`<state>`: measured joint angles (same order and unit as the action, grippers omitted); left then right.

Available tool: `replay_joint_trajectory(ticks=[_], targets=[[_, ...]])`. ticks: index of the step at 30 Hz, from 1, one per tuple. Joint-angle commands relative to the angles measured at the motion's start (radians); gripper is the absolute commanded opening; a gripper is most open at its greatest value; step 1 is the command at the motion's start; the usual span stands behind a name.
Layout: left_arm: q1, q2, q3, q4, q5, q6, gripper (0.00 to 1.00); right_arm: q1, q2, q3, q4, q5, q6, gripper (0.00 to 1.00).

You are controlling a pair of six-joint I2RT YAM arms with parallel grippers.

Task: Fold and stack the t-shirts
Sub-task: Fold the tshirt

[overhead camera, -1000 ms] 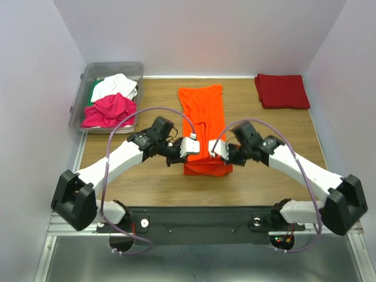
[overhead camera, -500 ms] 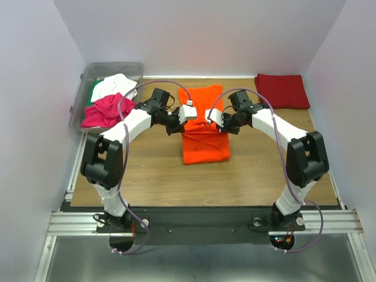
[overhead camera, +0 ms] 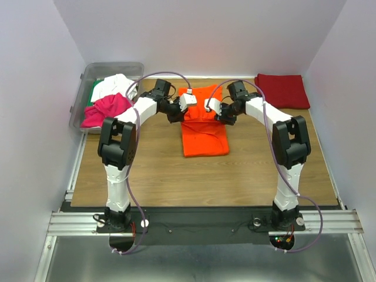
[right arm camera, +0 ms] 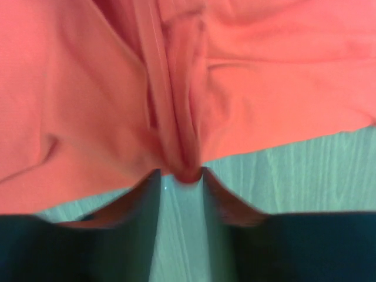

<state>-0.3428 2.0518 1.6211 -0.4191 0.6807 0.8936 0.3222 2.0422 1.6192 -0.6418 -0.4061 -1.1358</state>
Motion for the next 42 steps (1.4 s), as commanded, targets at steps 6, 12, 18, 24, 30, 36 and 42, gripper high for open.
replay_joint_trajectory(ticks=[6,12,18,24,30,36,42], targets=[[0.068,-0.120,0.016,0.000,-0.004,-0.053,0.38,-0.035,-0.137,-0.017,0.031,0.029,0.097,0.57],[0.013,-0.341,-0.292,0.048,-0.001,-0.030,0.45,0.027,-0.395,-0.303,0.031,-0.017,0.107,0.47],[-0.116,-0.456,-0.530,0.169,-0.050,-0.048,0.49,0.110,-0.473,-0.508,0.099,0.006,0.113,0.45],[-0.186,-0.469,-0.629,0.247,-0.090,-0.032,0.54,0.132,-0.456,-0.581,0.172,0.029,0.071,0.45],[-0.190,-0.409,-0.636,0.270,-0.093,0.004,0.54,0.141,-0.421,-0.634,0.234,0.033,0.035,0.46],[-0.190,-0.381,-0.633,0.273,-0.076,0.030,0.54,0.144,-0.396,-0.670,0.258,0.041,-0.004,0.45],[-0.191,-0.377,-0.641,0.272,-0.058,0.060,0.54,0.141,-0.390,-0.691,0.271,0.038,-0.005,0.44]])
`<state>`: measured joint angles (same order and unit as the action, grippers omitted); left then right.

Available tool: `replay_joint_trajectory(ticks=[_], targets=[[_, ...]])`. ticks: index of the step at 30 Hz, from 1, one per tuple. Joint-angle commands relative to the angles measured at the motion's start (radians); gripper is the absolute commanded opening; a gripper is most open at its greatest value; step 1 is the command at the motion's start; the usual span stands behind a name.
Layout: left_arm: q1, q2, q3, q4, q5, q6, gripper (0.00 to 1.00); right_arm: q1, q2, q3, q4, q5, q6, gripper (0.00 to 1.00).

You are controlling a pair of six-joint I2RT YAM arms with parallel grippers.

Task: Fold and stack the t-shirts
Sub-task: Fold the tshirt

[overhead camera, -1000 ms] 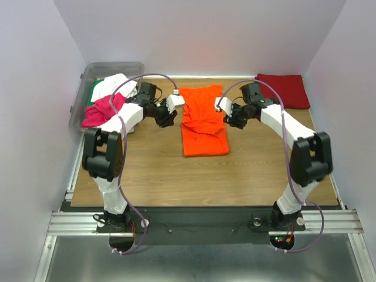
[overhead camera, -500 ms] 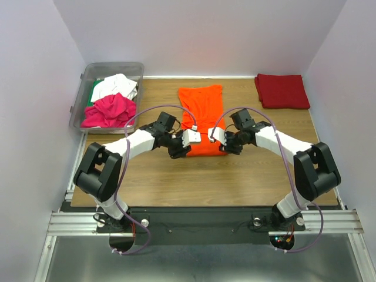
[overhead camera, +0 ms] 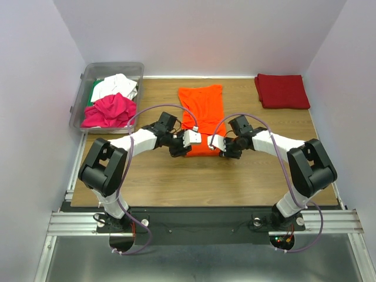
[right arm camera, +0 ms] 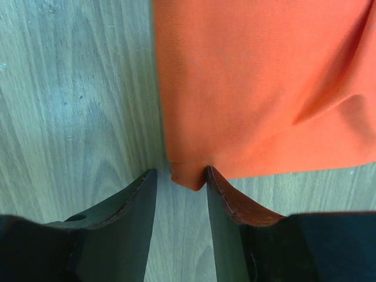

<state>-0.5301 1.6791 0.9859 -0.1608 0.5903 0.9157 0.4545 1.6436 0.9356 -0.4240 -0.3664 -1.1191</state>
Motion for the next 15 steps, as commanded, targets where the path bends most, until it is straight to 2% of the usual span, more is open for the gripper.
replay_joint_trajectory(ticks=[1,6,9,12,13,15], targets=[[-0.008,-0.005,-0.012,0.010,0.034,0.048,0.54,0.009,0.012,-0.009,0.054,-0.002,-0.024,0.43],[-0.014,-0.016,-0.027,0.007,0.039,0.061,0.54,0.010,0.030,-0.008,0.071,0.004,-0.024,0.28],[-0.014,-0.022,-0.032,0.009,0.042,0.077,0.54,0.010,0.033,-0.009,0.074,0.004,-0.021,0.13],[-0.016,-0.030,-0.036,0.009,0.051,0.087,0.54,0.009,0.032,-0.009,0.073,0.006,-0.015,0.07],[-0.018,-0.038,-0.038,0.010,0.057,0.091,0.54,0.010,0.032,-0.009,0.073,0.006,-0.016,0.01],[-0.028,-0.044,-0.050,0.017,0.052,0.098,0.53,0.010,0.033,-0.009,0.073,0.004,-0.012,0.01]])
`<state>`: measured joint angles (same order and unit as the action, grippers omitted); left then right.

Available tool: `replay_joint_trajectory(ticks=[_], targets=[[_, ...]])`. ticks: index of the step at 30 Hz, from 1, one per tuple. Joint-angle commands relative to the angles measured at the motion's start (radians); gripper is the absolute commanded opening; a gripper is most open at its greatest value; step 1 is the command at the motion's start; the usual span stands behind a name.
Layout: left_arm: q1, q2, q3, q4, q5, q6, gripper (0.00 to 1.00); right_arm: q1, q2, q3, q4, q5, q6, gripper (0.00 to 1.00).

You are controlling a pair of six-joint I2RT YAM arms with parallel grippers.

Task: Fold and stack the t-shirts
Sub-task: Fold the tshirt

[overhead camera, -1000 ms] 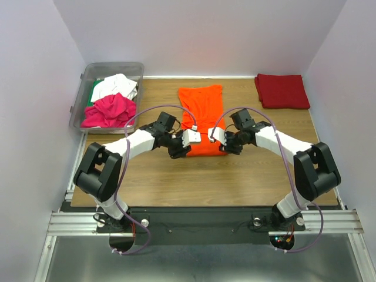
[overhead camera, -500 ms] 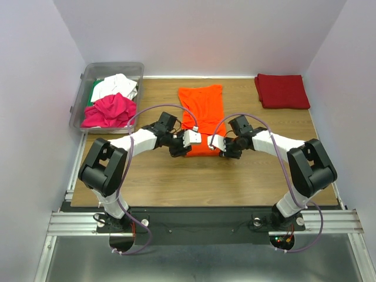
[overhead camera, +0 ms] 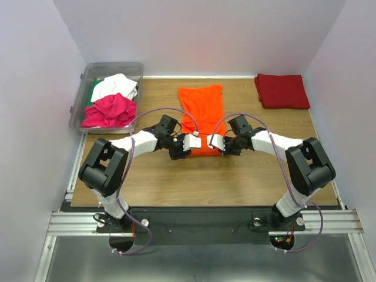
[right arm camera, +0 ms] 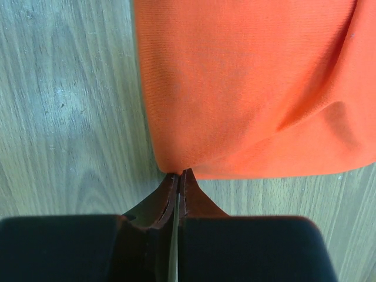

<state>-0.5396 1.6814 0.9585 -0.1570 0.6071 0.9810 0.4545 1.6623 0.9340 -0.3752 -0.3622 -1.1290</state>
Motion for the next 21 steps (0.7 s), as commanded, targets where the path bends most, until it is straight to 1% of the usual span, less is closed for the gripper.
replay_joint_trajectory(ticks=[1,5,7,8,9,10,11,12,14,18,21], targets=[[-0.022,-0.046,-0.023,0.014,0.031,0.038,0.52,0.010,0.016,-0.006,0.024,-0.001,-0.002,0.01],[-0.036,-0.020,-0.024,0.039,-0.007,0.019,0.46,0.010,0.019,0.005,0.022,-0.004,0.014,0.01],[-0.037,0.006,-0.001,0.031,-0.026,0.002,0.38,0.010,0.017,0.008,0.022,-0.009,0.024,0.01],[-0.037,0.014,0.006,0.031,-0.032,-0.004,0.33,0.010,0.017,0.011,0.019,-0.011,0.029,0.01],[-0.036,0.020,0.011,0.022,-0.044,-0.005,0.22,0.010,0.016,0.014,0.018,-0.009,0.038,0.01],[-0.036,0.020,0.016,0.016,-0.047,-0.001,0.16,0.010,0.010,0.017,0.015,-0.007,0.043,0.01],[-0.036,0.015,0.014,0.011,-0.052,0.002,0.13,0.010,0.004,0.019,0.006,-0.006,0.051,0.01],[-0.034,-0.005,0.011,-0.002,-0.053,0.005,0.06,0.010,-0.001,0.029,-0.001,-0.006,0.069,0.01],[-0.031,-0.035,0.005,-0.015,-0.050,0.004,0.00,0.010,-0.019,0.040,-0.016,-0.006,0.095,0.00],[0.009,-0.100,0.051,-0.082,-0.007,-0.048,0.00,0.006,-0.087,0.080,-0.059,-0.007,0.165,0.01],[0.024,-0.147,0.083,-0.117,0.002,-0.048,0.00,0.000,-0.124,0.097,-0.080,0.005,0.176,0.00]])
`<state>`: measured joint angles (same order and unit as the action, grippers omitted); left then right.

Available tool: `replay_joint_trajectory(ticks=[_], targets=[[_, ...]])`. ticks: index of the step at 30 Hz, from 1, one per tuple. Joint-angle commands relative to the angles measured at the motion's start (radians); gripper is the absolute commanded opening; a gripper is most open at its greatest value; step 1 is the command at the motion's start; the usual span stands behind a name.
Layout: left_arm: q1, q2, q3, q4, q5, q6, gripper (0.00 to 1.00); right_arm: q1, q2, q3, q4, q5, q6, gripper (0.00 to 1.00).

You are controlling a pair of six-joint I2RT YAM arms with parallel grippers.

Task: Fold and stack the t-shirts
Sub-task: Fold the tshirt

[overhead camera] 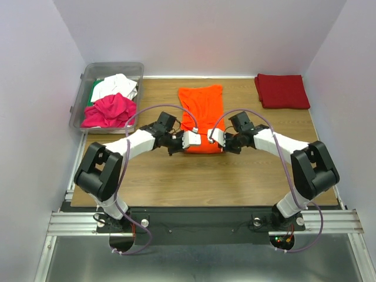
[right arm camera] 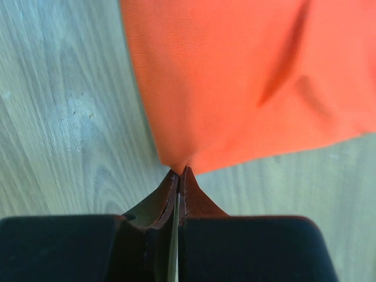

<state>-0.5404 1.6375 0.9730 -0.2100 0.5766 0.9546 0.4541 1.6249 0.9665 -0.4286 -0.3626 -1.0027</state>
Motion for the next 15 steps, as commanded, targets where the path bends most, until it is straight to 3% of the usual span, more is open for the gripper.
replay_joint_trajectory(ticks=[1,10,15], targets=[[0.026,-0.113,0.070,-0.072,0.031,-0.016,0.00,0.000,-0.097,0.066,-0.033,0.013,0.052,0.00],[-0.027,-0.253,0.003,-0.210,0.058,0.021,0.00,0.011,-0.244,0.075,-0.234,-0.045,0.072,0.01],[-0.133,-0.382,-0.075,-0.310,0.114,-0.013,0.00,0.066,-0.400,0.041,-0.399,-0.079,0.116,0.00]])
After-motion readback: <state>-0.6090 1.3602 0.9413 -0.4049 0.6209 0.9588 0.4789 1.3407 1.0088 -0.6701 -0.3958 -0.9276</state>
